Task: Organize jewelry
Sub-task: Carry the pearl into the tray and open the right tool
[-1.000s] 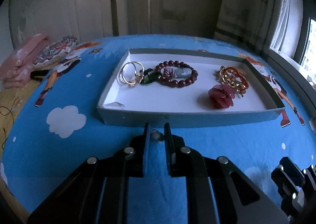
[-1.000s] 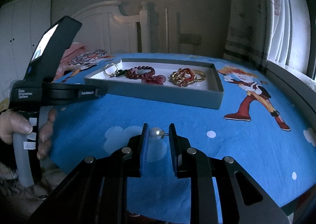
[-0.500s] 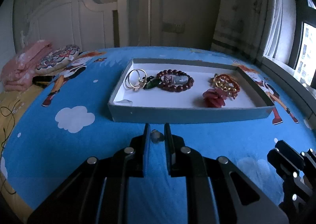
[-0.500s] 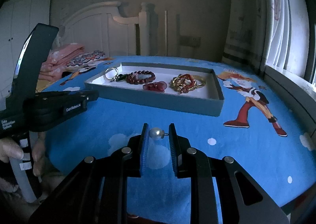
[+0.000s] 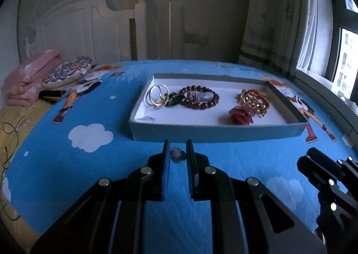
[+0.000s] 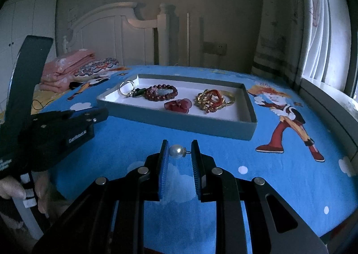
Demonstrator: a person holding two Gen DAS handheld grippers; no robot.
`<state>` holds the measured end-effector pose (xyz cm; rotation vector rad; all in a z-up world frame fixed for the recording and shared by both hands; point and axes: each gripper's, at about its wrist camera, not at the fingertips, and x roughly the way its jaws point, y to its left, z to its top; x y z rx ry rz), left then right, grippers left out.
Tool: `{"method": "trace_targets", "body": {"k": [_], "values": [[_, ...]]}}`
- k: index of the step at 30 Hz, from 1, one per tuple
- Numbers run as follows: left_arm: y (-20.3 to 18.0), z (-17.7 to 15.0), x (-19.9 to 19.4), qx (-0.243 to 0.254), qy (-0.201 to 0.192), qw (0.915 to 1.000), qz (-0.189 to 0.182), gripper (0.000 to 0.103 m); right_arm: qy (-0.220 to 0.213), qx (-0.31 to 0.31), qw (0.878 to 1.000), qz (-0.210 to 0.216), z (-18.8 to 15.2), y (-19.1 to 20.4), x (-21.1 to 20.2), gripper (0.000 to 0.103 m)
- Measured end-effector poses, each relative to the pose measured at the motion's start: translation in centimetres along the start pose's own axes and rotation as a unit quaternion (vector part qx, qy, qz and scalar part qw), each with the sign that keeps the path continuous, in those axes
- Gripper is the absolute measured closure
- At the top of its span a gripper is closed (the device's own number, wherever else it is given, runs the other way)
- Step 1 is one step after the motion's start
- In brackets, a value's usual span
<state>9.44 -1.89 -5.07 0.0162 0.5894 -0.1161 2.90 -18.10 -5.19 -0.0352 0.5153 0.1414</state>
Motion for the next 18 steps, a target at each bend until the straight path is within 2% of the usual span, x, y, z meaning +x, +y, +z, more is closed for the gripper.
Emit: {"method": "trace_targets", "body": {"k": [8, 18], "values": [[-0.8, 1.2, -0.8, 0.014, -0.032, 0.9993, 0.009, 0.090, -0.010, 0.011, 1.000, -0.003, 2.3, -0.3, 0.9, 0.083], [-0.8, 4.4, 1.3, 0.018, -0.027, 0.9994, 0.016, 0.090, -0.007, 0.027, 1.000, -0.014, 5.4, -2.0, 3.6, 0.083]]}}
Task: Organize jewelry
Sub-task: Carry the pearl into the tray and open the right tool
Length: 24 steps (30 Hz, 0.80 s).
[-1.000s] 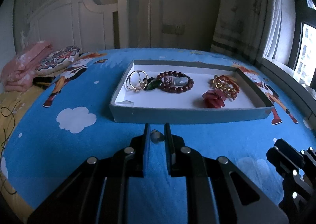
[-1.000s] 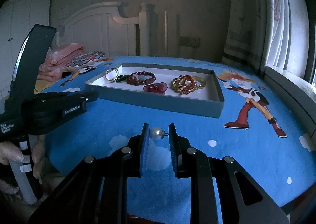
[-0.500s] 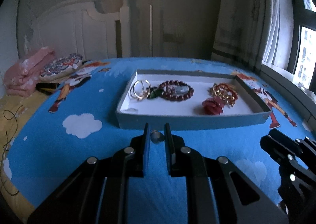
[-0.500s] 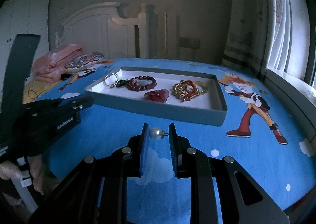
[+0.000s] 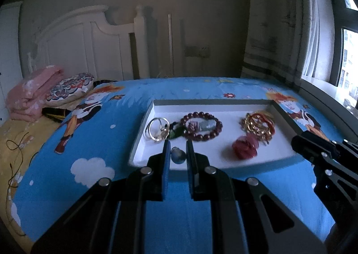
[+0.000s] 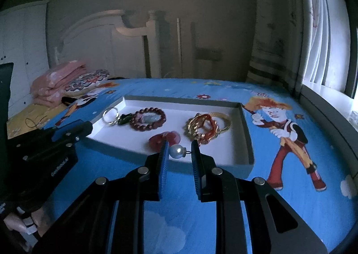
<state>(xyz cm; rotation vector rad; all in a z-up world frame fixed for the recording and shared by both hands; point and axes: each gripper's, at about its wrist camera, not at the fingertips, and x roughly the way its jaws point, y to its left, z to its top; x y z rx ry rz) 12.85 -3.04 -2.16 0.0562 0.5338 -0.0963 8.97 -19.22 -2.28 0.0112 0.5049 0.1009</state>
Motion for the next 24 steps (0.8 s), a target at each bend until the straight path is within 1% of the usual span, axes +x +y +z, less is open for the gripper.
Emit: {"method": "trace_targets", "body": {"k": [9, 14, 19, 24], "values": [[-1.4, 2.7, 2.3, 0.017, 0.004, 0.9998, 0.000, 0.089, 0.010, 0.005, 1.000, -0.010, 2.4, -0.9, 2.7, 0.083], [-1.8, 4.0, 4.6, 0.010, 0.019, 0.9998, 0.001, 0.089, 0.020, 0.007, 1.000, -0.020, 3.3, -1.3, 4.4, 0.083], [-1.8, 5.2, 6.6, 0.012, 0.021, 0.9996, 0.012, 0.089, 0.029, 0.009, 0.999, -0.028, 4.3, -1.7, 5.9, 0.083], [-1.9, 5.7, 7.5, 0.017, 0.022, 0.9994, 0.023, 0.089, 0.035, 0.017, 0.999, -0.032, 5.0, -2.1, 7.2, 0.083]]}}
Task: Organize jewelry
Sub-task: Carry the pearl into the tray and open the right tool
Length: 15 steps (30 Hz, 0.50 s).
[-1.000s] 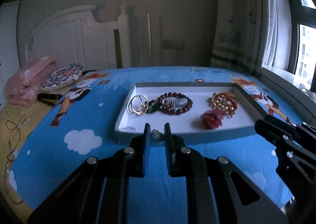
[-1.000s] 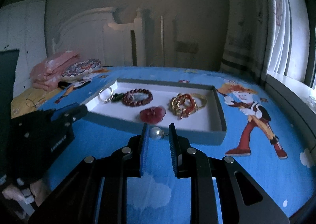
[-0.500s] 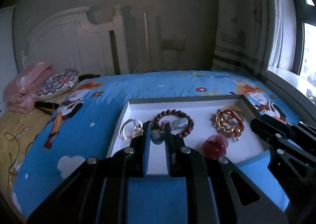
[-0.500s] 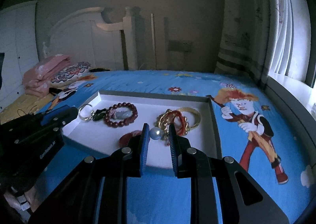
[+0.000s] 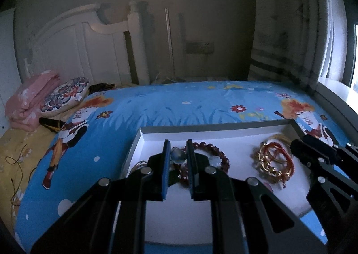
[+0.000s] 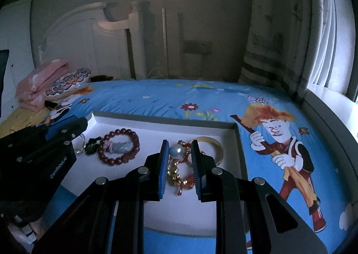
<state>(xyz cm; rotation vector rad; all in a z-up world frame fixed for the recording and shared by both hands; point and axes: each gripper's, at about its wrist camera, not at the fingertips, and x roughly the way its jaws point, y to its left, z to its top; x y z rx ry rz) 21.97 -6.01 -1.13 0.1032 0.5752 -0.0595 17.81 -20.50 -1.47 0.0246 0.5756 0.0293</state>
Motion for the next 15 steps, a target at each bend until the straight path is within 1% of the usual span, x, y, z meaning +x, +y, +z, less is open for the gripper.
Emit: {"method": "trace_targets", "body": {"k": [5, 6, 7, 8, 9, 10, 11, 12, 14, 15], "values": [[0.6, -0.1, 1.0, -0.009, 0.017, 0.9998, 0.004, 0.089, 0.015, 0.004, 1.000, -0.003, 0.1, -0.2, 1.1, 0.083], [0.8, -0.1, 1.1, -0.010, 0.019, 0.9998, 0.006, 0.086, 0.018, 0.006, 1.000, -0.002, 0.1, -0.3, 1.3, 0.081], [0.9, -0.1, 1.2, -0.011, 0.019, 0.9997, 0.009, 0.077, 0.022, 0.008, 1.000, -0.004, 0.1, -0.4, 1.4, 0.081], [1.1, -0.1, 1.1, -0.010, 0.019, 0.9997, 0.010, 0.070, 0.022, 0.009, 1.000, -0.005, 0.1, -0.4, 1.5, 0.080], [1.2, 0.0, 1.1, -0.008, 0.019, 0.9997, 0.012, 0.055, 0.021, 0.009, 1.000, -0.006, 0.1, -0.5, 1.5, 0.074], [1.3, 0.1, 0.9, -0.005, 0.018, 0.9997, 0.015, 0.043, 0.020, 0.009, 1.000, -0.008, 0.1, -0.5, 1.4, 0.060], [1.4, 0.3, 0.6, -0.003, 0.013, 0.9998, 0.017, 0.042, 0.017, 0.010, 1.000, -0.011, 0.1, -0.6, 1.3, 0.050], [1.5, 0.4, 0.2, -0.001, 0.005, 0.9998, 0.018, 0.041, 0.012, 0.010, 1.000, -0.011, 0.1, -0.6, 1.1, 0.043], [1.6, 0.7, -0.6, 0.004, -0.010, 0.9997, 0.022, 0.033, 0.003, 0.003, 1.000, -0.012, 0.2, -0.5, 0.6, 0.043], [1.7, 0.9, -1.0, 0.004, -0.016, 0.9996, 0.025, 0.025, 0.002, 0.000, 1.000, -0.013, 0.2, -0.4, 0.5, 0.043]]}}
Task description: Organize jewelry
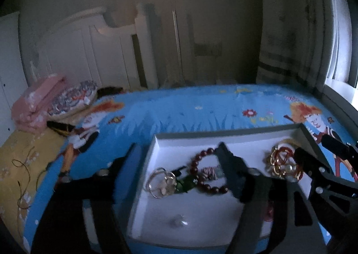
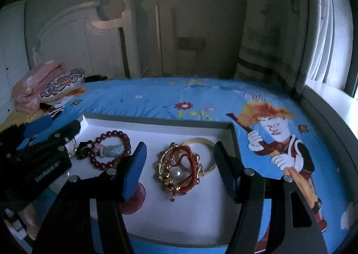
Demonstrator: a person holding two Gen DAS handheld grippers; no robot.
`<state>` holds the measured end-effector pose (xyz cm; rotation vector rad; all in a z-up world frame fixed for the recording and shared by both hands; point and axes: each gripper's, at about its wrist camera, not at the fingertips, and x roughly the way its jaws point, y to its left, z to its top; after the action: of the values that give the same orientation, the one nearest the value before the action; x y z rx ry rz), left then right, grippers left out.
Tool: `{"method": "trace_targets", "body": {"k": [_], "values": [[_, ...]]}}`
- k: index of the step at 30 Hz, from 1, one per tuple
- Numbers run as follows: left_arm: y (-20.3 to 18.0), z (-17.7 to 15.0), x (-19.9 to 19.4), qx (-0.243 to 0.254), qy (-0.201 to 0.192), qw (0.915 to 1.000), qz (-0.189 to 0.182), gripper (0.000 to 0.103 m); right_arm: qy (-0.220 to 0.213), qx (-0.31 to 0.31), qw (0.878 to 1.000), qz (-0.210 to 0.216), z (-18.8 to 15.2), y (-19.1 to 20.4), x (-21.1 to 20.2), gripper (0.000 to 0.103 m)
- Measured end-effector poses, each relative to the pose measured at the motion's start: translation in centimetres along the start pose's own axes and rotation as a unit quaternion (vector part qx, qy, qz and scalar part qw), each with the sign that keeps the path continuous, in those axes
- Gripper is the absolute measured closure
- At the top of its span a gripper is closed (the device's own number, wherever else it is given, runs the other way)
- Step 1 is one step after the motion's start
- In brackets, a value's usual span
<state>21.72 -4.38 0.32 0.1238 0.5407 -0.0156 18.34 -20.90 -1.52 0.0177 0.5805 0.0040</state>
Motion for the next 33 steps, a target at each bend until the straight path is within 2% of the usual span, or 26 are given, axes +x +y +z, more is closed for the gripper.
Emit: {"method": "trace_targets", "body": {"k": [4, 6, 10, 13, 21, 25, 33], "values": [[0.4, 0.3, -1.7, 0.002, -0.026, 0.9996, 0.009, 0.009, -0.009, -0.002, 1.000, -0.005, 0.3, 0.0, -1.2, 0.043], [0.5, 0.2, -2.6, 0.008, -0.036, 0.9993, 0.010, 0.005, -0.014, -0.004, 1.000, -0.008, 0.3, 0.0, -1.9, 0.037], [0.6, -0.4, -4.1, 0.024, -0.045, 0.9987, 0.002, 0.005, -0.014, -0.015, 0.999, -0.025, 0.0, 0.3, -3.0, 0.023], [1.0, -1.1, -5.2, 0.013, -0.043, 0.9989, -0.015, 0.005, -0.016, -0.027, 0.999, -0.032, -0.5, 0.5, -4.2, 0.019], [2.2, -2.9, -8.1, -0.017, -0.051, 0.9978, -0.039, 0.005, -0.008, -0.027, 0.999, -0.014, -2.4, 0.8, -6.7, 0.019], [2.5, -3.7, -9.1, -0.026, -0.051, 0.9975, -0.042, 0.005, -0.018, -0.025, 0.999, -0.011, -3.5, 0.9, -8.2, 0.019], [1.6, -4.1, -9.0, -0.016, -0.032, 0.9985, -0.042, 0.005, -0.010, -0.009, 1.000, -0.013, -2.9, 0.8, -8.7, 0.019]]}}
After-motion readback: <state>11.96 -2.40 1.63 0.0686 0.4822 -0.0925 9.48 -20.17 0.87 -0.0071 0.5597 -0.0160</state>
